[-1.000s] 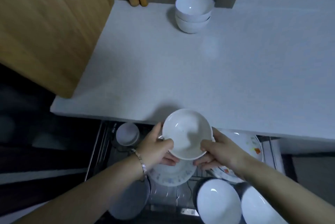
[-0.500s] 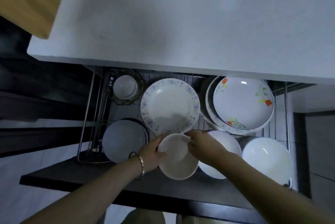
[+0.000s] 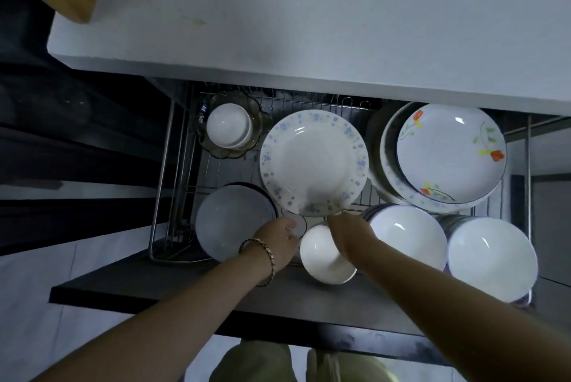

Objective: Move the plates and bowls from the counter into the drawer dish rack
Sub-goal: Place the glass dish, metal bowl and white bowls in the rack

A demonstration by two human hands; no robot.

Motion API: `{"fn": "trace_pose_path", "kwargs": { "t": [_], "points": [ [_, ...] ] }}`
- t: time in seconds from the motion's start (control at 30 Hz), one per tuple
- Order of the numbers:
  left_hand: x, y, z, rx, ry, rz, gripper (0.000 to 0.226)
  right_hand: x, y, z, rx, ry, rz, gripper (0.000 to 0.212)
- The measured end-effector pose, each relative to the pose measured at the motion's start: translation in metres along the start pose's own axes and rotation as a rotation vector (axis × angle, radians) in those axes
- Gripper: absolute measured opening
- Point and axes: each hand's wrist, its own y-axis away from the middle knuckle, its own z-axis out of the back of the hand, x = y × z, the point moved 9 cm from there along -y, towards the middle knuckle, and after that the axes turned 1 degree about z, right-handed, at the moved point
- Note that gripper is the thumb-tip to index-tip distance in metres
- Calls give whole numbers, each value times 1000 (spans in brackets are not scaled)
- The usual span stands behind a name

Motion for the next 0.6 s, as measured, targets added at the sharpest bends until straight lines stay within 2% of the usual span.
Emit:
{"fn": "trace_pose_path", "kwargs": {
  "t": [0.33, 0.47, 0.6],
  "points": [
    [27, -12, 11, -60, 165, -6, 31, -12, -16, -20, -13, -168, -263, 38],
    [32, -16, 15, -66, 227, -13, 28, -15, -25, -23, 10, -189, -305, 41],
    [34, -18, 17, -68, 254, -9, 28, -16, -25, -22, -37, -172, -341, 36]
  ]
}}
